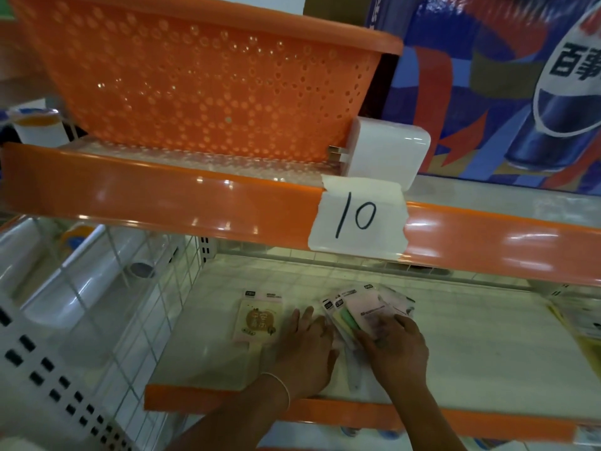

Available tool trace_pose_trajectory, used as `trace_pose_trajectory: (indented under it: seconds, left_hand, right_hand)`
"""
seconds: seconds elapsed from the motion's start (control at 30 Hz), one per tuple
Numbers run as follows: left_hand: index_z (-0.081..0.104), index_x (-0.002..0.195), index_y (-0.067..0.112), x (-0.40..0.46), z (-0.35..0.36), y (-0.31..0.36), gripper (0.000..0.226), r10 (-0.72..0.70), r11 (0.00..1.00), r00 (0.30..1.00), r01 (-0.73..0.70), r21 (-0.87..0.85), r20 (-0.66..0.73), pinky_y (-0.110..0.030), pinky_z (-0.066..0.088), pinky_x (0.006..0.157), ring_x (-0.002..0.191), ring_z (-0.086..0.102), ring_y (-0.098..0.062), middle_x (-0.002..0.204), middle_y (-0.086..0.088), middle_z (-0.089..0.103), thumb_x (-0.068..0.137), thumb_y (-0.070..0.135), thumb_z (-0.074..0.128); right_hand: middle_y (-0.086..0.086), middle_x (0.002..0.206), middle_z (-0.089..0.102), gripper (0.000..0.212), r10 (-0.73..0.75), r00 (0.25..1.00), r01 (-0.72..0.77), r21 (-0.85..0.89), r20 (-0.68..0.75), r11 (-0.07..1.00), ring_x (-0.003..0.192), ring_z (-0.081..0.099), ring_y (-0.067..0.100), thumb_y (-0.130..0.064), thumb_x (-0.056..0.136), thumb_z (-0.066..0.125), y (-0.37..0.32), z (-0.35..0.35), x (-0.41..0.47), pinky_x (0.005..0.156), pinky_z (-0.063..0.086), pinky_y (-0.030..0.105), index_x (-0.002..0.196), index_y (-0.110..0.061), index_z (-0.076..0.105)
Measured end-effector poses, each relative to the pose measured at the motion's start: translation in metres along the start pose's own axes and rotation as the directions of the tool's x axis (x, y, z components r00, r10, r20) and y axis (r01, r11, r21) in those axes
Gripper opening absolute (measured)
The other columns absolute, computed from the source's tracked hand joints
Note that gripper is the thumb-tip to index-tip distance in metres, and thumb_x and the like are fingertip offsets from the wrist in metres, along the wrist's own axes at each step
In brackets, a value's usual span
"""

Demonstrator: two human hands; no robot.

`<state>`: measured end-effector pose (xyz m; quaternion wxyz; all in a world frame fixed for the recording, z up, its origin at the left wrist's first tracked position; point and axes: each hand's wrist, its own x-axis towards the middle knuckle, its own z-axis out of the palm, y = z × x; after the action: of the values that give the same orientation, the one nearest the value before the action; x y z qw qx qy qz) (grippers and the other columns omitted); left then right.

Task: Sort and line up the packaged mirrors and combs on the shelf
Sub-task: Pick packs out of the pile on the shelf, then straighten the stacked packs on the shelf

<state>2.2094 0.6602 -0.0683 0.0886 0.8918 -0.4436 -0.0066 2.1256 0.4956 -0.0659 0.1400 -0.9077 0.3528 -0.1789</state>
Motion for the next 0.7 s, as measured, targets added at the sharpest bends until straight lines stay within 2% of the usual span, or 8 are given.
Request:
trace_pose_trajectory:
  seconds: [0.13, 0.23, 0.3, 0.37, 0.43, 0.5, 0.6, 0.7]
  left_hand:
    - [0.040, 0.141, 0.009, -0.004, -0.010, -0.007, 0.060, -0.046, 0.979, 0.985, 0.011, -0.204, -0.168, -0.036, 0.000, 0.118, 0.144, 0.018, -0.029, 0.148, -0.011, 0.037, 0.094, 0.041, 0.019]
    - [0.039, 0.142, 0.012, -0.007, -0.021, -0.019, 0.048, -0.169, 0.906, 0.962, 0.066, -0.418, -0.215, -0.028, 0.018, 0.115, 0.141, 0.026, -0.021, 0.148, -0.007, 0.037, 0.100, 0.034, 0.036]
    - [0.038, 0.143, 0.015, -0.009, -0.030, -0.030, 0.047, -0.263, 0.849, 0.937, 0.112, -0.516, -0.229, -0.025, 0.025, 0.110, 0.135, 0.035, -0.019, 0.146, -0.005, 0.041, 0.100, 0.034, 0.039]
    - [0.035, 0.145, 0.017, -0.012, -0.040, -0.042, 0.048, -0.362, 0.749, 0.919, 0.187, -0.635, -0.157, -0.027, 0.033, 0.106, 0.129, 0.043, -0.017, 0.144, -0.003, 0.044, 0.100, 0.034, 0.041]
    - [0.036, 0.143, 0.019, -0.016, -0.049, -0.053, 0.046, -0.437, 0.577, 0.898, 0.237, -0.782, -0.051, -0.020, 0.046, 0.084, 0.107, 0.057, -0.012, 0.130, -0.004, 0.056, 0.100, 0.033, 0.042]
    - [0.044, 0.136, 0.020, -0.021, -0.056, -0.062, 0.037, -0.497, 0.443, 0.868, 0.253, -0.860, -0.001, -0.015, 0.048, 0.058, 0.078, 0.063, -0.007, 0.104, -0.001, 0.065, 0.100, 0.028, 0.044]
    - [0.054, 0.119, 0.020, -0.029, -0.058, -0.073, 0.022, -0.578, 0.348, 0.816, 0.242, -0.906, -0.004, -0.015, 0.054, 0.057, 0.076, 0.063, -0.001, 0.097, 0.006, 0.064, 0.099, 0.019, 0.047]
    - [0.055, 0.128, 0.018, -0.033, -0.055, -0.089, 0.031, -0.632, 0.360, 0.775, 0.288, -0.888, -0.004, -0.021, 0.057, 0.065, 0.083, 0.064, -0.006, 0.105, 0.003, 0.065, 0.097, 0.021, 0.052]
  right_hand:
    - [0.004, 0.101, 0.066, 0.040, -0.081, 0.991, 0.102, 0.196, -0.110, 0.975, 0.091, 0.063, 0.025, -0.051, 0.069, 0.076, -0.016, -0.012, -0.005, 0.081, 0.052, 0.035, 0.093, -0.019, 0.072]
    - [-0.005, 0.096, 0.067, 0.027, -0.051, 0.999, 0.046, 0.473, -0.003, 0.880, 0.087, 0.062, 0.010, -0.046, 0.080, 0.070, -0.051, -0.033, -0.018, 0.077, 0.047, 0.021, 0.097, -0.024, 0.071]
    - [-0.007, 0.086, 0.072, 0.018, -0.038, 0.990, -0.066, 0.684, 0.135, 0.726, 0.075, 0.066, 0.003, -0.043, 0.088, 0.060, -0.073, -0.041, -0.025, 0.067, 0.049, 0.017, 0.089, -0.029, 0.072]
    - [0.005, 0.080, 0.074, 0.032, -0.008, 0.952, -0.262, 0.823, 0.307, 0.504, 0.074, 0.070, 0.016, -0.039, 0.096, 0.051, -0.091, -0.039, -0.031, 0.066, 0.054, 0.030, 0.088, -0.019, 0.074]
    - [0.017, 0.082, 0.073, 0.040, -0.006, 0.895, -0.417, 0.841, 0.446, 0.346, 0.077, 0.071, 0.030, -0.037, 0.100, 0.044, -0.105, -0.031, -0.035, 0.067, 0.053, 0.040, 0.094, -0.009, 0.072]
    - [0.024, 0.083, 0.071, 0.042, -0.031, 0.856, -0.489, 0.829, 0.516, 0.272, 0.076, 0.070, 0.035, -0.032, 0.101, 0.041, -0.118, -0.020, -0.039, 0.064, 0.053, 0.041, 0.094, -0.002, 0.069]
    - [0.022, 0.083, 0.069, 0.033, -0.063, 0.828, -0.522, 0.807, 0.557, 0.276, 0.072, 0.066, 0.032, -0.021, 0.102, 0.041, -0.129, -0.003, -0.042, 0.060, 0.053, 0.036, 0.094, -0.001, 0.066]
    - [0.013, 0.082, 0.070, 0.014, -0.100, 0.830, -0.468, 0.783, 0.548, 0.409, 0.066, 0.064, 0.019, -0.015, 0.097, 0.053, -0.132, 0.009, -0.041, 0.058, 0.050, 0.029, 0.099, -0.013, 0.067]
